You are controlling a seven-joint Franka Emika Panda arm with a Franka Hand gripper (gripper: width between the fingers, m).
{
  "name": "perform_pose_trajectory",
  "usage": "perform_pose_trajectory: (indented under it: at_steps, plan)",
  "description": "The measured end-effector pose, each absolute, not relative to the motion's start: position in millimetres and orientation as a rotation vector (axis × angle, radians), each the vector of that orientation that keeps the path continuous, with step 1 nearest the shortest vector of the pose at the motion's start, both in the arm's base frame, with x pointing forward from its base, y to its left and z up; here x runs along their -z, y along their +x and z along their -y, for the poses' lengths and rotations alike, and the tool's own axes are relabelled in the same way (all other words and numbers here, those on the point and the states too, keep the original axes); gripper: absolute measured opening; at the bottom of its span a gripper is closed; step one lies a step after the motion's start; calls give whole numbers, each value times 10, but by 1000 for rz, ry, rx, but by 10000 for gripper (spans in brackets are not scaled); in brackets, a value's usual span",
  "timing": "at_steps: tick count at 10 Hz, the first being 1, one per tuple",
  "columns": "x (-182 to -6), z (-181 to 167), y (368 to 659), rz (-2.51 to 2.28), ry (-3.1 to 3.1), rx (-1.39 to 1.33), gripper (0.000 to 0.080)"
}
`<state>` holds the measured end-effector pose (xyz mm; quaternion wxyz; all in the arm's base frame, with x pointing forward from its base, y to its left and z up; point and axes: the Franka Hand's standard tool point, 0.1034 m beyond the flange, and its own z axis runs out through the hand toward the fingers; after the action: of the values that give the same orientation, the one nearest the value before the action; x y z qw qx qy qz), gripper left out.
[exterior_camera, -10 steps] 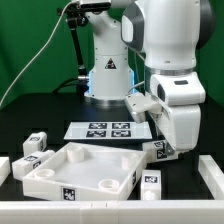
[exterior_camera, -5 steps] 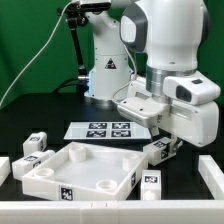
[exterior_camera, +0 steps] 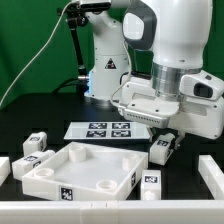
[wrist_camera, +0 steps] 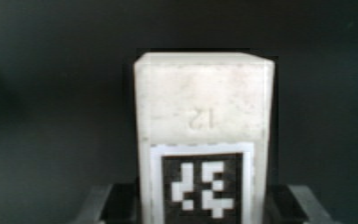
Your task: Assemble one leg
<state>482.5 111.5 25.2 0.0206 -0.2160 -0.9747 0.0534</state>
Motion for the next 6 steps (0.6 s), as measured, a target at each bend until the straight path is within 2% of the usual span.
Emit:
perform_pose_trajectory:
  at_steps: [1, 2, 3, 5, 6]
  plan:
    - [-289, -1107, 4852, 3028, -686, -164, 567]
    - [-383, -1102, 4903, 3040, -720, -162, 567]
    - [-508, -1095, 4963, 3054, -770, -156, 634]
    - [-729, -1041, 5132, 3059, -949, -131, 645]
    - [-763, -982, 5211, 3046, -1025, -126, 648]
